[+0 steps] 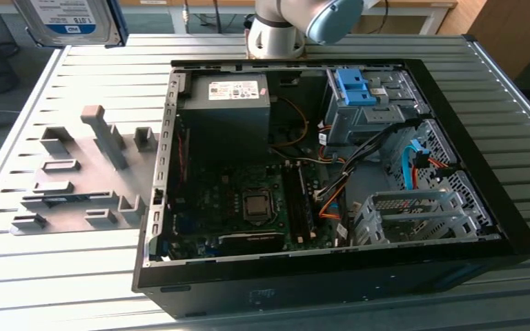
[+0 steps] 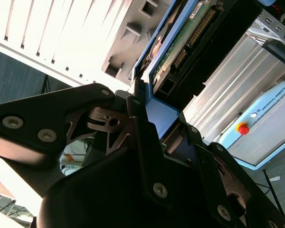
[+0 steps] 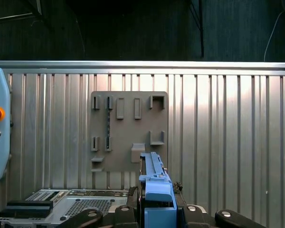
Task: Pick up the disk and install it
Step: 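Pick up the disk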
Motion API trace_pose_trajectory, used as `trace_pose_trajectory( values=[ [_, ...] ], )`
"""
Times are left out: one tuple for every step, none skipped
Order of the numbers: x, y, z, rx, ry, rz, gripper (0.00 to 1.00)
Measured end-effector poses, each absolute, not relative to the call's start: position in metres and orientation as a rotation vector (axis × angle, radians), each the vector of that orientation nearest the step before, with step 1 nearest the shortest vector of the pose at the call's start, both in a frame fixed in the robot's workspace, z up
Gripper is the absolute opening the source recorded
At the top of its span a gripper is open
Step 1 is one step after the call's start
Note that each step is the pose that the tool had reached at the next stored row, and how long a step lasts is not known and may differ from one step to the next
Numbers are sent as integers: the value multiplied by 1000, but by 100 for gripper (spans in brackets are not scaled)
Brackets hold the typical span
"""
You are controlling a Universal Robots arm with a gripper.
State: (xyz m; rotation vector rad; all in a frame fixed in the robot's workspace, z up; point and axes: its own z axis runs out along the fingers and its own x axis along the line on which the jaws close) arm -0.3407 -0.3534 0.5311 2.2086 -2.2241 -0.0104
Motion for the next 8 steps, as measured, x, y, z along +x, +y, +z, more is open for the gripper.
trace_pose_trajectory(
  values=[
    [-340, -353, 531, 2209, -2224, -10, 37],
    [-340, -353, 531, 2209, -2224, -10, 37],
    [-339, -353, 531, 2209, -2224, -10, 37],
    [-339, -353, 531, 2209, -2224, -10, 37],
    [-338, -353, 531, 2209, -2224, -10, 37],
    [-338, -353, 531, 2209, -2224, -10, 37],
    [-338, -353, 531, 2209, -2224, -10, 37],
    [-337, -353, 531, 2209, -2224, -10, 37]
  ],
)
